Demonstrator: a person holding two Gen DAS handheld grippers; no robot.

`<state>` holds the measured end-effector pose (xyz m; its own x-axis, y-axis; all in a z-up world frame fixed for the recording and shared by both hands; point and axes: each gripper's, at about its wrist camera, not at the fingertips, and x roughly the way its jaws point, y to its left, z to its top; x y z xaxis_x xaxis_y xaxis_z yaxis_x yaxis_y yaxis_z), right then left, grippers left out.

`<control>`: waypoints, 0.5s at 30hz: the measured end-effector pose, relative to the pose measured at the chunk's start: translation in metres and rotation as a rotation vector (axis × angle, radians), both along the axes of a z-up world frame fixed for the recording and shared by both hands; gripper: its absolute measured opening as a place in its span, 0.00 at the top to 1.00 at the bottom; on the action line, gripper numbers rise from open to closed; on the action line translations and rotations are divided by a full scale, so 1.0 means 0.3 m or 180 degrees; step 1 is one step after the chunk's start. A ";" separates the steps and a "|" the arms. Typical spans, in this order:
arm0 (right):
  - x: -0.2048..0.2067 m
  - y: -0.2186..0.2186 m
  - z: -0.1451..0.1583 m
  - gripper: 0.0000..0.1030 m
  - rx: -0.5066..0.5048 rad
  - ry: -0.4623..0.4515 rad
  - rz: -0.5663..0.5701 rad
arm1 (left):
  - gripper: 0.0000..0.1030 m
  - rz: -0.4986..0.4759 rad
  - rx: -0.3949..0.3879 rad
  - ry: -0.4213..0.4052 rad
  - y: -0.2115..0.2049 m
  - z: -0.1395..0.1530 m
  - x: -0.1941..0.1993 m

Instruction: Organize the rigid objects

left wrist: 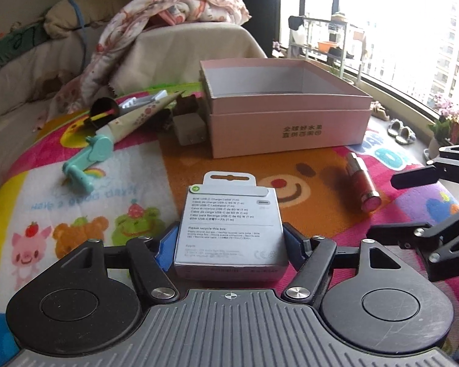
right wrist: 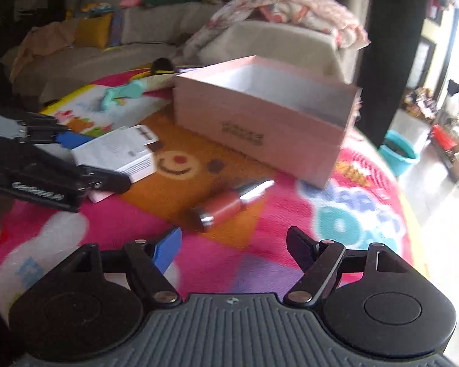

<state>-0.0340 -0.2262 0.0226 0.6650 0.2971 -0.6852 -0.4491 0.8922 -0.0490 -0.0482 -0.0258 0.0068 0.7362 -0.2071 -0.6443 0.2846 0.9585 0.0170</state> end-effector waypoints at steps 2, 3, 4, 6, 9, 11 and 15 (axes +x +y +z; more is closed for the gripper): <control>-0.011 0.034 0.000 0.28 0.0074 0.0001 0.0104 | 0.28 0.0088 -0.0037 0.0014 0.039 0.000 0.010; -0.015 0.056 0.001 0.29 0.0118 -0.0002 0.0162 | 0.28 0.0125 -0.0050 0.0018 0.056 -0.001 0.015; -0.014 0.077 0.002 0.30 0.0158 0.0000 0.0211 | 0.28 0.0156 -0.0061 0.0024 0.072 -0.003 0.022; -0.008 0.119 0.004 0.30 0.0197 -0.0006 0.0296 | 0.27 0.0193 -0.0107 0.0027 0.097 -0.005 0.025; -0.004 0.163 0.015 0.30 0.0100 -0.0141 0.0390 | 0.27 0.0187 -0.0140 0.0012 0.115 -0.007 0.021; -0.001 0.181 0.019 0.25 -0.0204 -0.0374 0.0255 | 0.27 0.0178 -0.0158 0.0000 0.118 -0.009 0.020; 0.056 0.182 -0.002 0.17 -0.0498 -0.0511 0.0142 | 0.28 0.0146 -0.0155 0.0008 0.118 -0.009 0.021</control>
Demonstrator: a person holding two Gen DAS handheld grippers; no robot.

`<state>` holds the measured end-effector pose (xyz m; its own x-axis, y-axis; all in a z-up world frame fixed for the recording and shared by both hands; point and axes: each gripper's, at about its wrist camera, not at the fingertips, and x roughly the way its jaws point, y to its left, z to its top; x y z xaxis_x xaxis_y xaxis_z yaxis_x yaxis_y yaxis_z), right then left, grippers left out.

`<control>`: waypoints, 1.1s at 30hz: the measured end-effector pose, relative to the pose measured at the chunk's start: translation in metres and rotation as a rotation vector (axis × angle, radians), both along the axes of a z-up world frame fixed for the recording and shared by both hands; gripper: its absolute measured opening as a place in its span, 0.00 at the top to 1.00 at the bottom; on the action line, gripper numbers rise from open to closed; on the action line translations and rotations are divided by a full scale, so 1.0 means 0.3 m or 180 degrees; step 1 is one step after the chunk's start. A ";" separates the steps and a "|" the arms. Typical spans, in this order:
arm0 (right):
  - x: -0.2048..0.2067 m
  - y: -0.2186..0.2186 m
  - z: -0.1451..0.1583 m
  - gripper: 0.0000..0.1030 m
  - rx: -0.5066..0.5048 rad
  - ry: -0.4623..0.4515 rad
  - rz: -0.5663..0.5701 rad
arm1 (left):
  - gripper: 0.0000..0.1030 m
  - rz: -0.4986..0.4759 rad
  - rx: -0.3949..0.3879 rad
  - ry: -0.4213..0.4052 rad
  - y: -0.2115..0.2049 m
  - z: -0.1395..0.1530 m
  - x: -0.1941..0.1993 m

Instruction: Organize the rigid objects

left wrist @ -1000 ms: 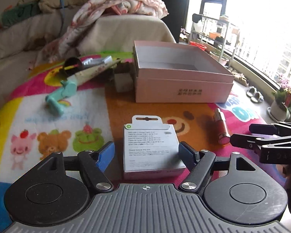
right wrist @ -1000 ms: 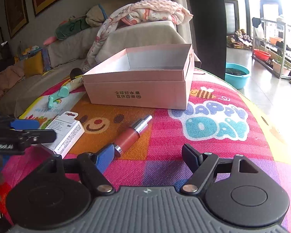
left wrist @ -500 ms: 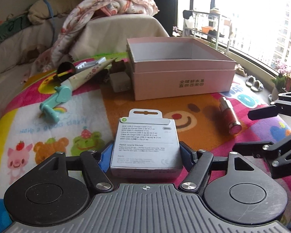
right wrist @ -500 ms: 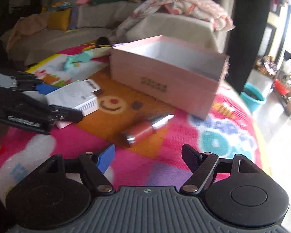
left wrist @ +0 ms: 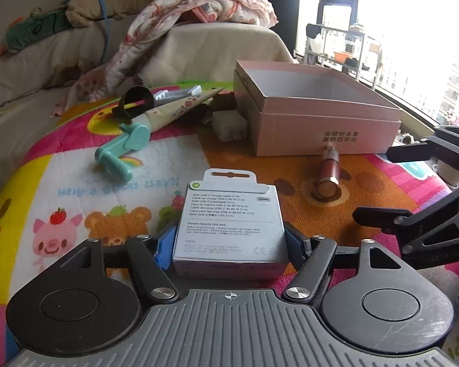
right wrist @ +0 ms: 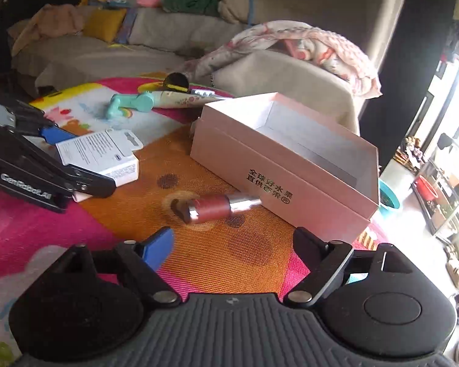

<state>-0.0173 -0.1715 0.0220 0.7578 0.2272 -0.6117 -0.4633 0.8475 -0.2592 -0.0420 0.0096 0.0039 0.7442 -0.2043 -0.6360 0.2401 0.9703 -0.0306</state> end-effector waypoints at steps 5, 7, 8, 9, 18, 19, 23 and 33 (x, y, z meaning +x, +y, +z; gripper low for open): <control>0.146 -0.003 -0.004 0.17 0.0251 0.0354 0.0207 | 0.27 -0.0019 -0.0137 0.0020 0.034 0.001 0.002; 0.194 0.014 -0.004 0.17 0.0305 0.0402 0.0211 | 0.27 0.0001 -0.0142 0.0014 0.045 0.001 0.002; 0.214 0.024 -0.006 0.17 0.0345 0.0462 0.0210 | 0.27 0.0029 -0.0114 0.0006 0.050 0.001 0.001; 0.229 0.034 -0.009 0.17 0.0397 0.0532 0.0197 | 0.27 0.0058 -0.0084 -0.0004 0.056 0.001 0.000; 0.274 0.064 -0.030 0.15 0.0647 0.0671 0.0047 | 0.28 0.0077 0.0049 -0.0042 0.062 -0.003 -0.009; 0.272 0.065 -0.030 0.22 0.0646 0.0651 0.0054 | 0.28 0.0055 0.0078 -0.0052 0.057 -0.003 -0.014; 0.243 0.078 -0.014 0.24 0.0552 0.0468 0.0092 | 0.27 0.0010 0.0012 -0.0075 0.068 -0.002 -0.027; 0.013 -0.030 0.138 0.24 0.0489 0.0037 0.0091 | 0.28 -0.0577 -0.0188 -0.0415 0.008 0.100 -0.108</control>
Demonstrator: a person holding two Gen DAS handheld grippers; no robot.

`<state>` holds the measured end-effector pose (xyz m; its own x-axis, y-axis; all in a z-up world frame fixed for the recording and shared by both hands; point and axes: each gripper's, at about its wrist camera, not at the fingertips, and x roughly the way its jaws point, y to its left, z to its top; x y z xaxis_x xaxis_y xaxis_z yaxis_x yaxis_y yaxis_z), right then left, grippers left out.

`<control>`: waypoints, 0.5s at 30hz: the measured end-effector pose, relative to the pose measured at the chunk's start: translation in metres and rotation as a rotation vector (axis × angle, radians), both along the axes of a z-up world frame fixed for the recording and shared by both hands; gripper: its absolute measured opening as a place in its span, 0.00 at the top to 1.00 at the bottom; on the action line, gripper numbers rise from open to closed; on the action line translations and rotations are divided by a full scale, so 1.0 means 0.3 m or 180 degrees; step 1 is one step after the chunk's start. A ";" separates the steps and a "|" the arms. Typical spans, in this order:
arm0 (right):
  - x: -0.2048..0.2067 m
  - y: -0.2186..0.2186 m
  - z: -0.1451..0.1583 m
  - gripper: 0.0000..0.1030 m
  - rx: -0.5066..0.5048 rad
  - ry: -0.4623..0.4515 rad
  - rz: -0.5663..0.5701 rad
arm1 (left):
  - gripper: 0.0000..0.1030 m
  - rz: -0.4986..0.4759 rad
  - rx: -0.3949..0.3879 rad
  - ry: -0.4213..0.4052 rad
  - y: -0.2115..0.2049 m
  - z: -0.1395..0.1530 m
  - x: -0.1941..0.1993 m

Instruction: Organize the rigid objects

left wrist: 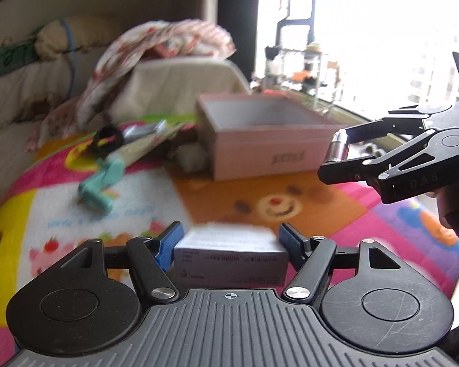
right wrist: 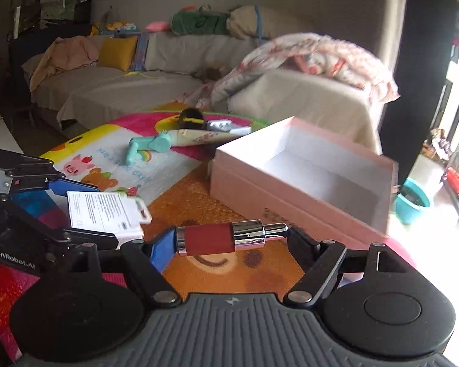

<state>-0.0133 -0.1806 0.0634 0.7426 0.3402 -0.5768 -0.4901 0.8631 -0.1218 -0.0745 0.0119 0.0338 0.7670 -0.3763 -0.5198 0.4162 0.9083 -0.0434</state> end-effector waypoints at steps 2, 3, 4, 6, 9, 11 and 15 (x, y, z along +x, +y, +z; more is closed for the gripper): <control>-0.032 -0.046 0.045 0.24 0.0020 -0.0133 -0.0129 | 0.28 -0.0125 -0.0062 -0.0119 -0.024 0.056 0.021; -0.042 -0.071 0.072 0.24 0.0049 -0.0205 -0.0207 | 0.28 -0.0198 -0.0083 -0.0185 -0.040 0.093 0.044; -0.044 -0.093 0.097 0.24 0.0085 -0.0275 -0.0276 | 0.28 -0.0251 -0.0096 -0.0265 -0.057 0.132 0.069; -0.028 -0.132 0.148 0.24 0.0171 -0.0417 -0.0392 | 0.28 -0.0366 -0.0118 -0.0455 -0.096 0.220 0.136; 0.029 -0.162 0.203 0.24 0.0261 -0.0619 -0.0548 | 0.28 -0.0450 -0.0052 -0.0827 -0.176 0.368 0.269; 0.088 -0.165 0.233 0.24 0.0338 -0.0691 -0.0633 | 0.28 -0.0463 -0.0206 -0.0926 -0.214 0.465 0.373; 0.200 -0.150 0.248 0.19 0.0424 -0.0710 -0.0645 | 0.29 -0.0450 -0.0675 -0.0496 -0.235 0.524 0.559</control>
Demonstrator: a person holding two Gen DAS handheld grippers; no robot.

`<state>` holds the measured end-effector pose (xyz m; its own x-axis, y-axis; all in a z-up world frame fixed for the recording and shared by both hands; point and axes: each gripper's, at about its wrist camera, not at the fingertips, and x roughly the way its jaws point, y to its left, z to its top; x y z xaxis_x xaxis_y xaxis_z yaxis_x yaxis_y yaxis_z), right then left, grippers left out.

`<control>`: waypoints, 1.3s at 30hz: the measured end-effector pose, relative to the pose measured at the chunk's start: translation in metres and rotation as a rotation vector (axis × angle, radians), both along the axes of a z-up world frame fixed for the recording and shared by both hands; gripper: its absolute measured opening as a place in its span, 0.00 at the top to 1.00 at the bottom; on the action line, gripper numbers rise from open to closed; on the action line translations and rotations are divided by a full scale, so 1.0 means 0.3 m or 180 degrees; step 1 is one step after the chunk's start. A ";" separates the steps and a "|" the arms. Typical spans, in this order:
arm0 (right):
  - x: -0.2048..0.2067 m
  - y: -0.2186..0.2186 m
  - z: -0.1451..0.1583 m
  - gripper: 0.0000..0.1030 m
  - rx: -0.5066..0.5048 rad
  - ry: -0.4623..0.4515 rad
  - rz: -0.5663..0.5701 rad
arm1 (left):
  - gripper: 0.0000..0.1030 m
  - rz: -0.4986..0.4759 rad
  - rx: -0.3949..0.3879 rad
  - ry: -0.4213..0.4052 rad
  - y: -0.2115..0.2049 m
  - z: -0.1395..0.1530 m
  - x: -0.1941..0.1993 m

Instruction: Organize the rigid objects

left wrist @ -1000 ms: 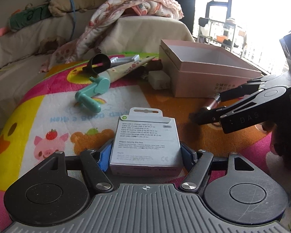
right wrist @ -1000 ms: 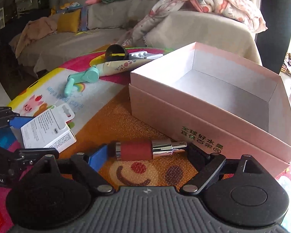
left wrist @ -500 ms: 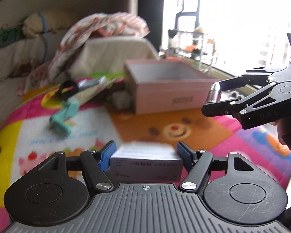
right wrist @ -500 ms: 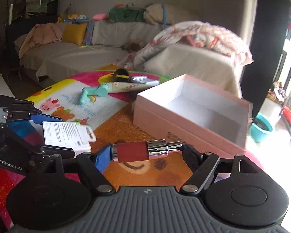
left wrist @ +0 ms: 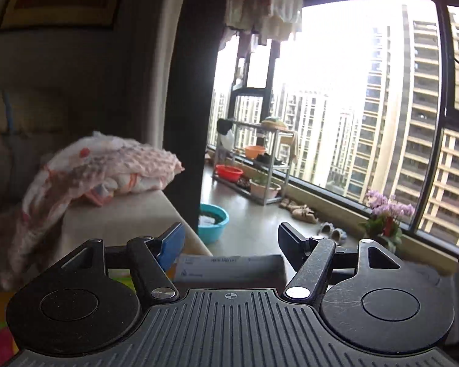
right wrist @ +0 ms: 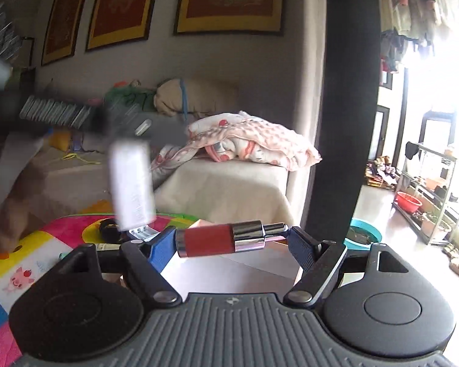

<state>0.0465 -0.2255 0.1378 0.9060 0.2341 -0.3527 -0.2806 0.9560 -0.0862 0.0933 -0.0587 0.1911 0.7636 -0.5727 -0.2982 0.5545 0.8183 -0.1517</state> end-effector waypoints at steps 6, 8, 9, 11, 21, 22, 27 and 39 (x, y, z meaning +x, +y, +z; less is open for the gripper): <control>-0.054 0.020 -0.146 0.17 -0.0036 0.0319 -0.0010 | 0.29 0.0428 -0.0058 0.0048 0.142 -0.187 -0.033; -0.098 0.038 -0.225 0.17 -0.0153 0.0460 0.0020 | 0.29 0.0603 -0.0006 0.0156 0.221 -0.272 -0.067; -0.119 0.050 -0.265 0.17 -0.0215 0.0526 0.0021 | 0.29 0.0711 0.0037 0.0221 0.259 -0.315 -0.085; -0.150 0.071 -0.321 0.17 -0.0277 0.0632 0.0032 | 0.29 0.0960 0.0114 0.0375 0.333 -0.393 -0.110; -0.198 0.194 -0.348 0.17 -0.0033 0.0715 0.0234 | 0.30 0.1580 0.0341 0.0886 0.583 -0.544 -0.210; -0.192 0.203 -0.358 0.17 -0.0037 0.0743 0.0246 | 0.30 0.1560 0.0380 0.0878 0.574 -0.546 -0.215; -0.195 0.233 -0.380 0.17 -0.0153 0.0777 0.0282 | 0.30 0.1314 0.0667 0.0679 0.501 -0.551 -0.173; -0.184 0.234 -0.389 0.17 -0.0180 0.0861 0.0262 | 0.31 0.0797 0.0995 0.0545 0.448 -0.557 0.067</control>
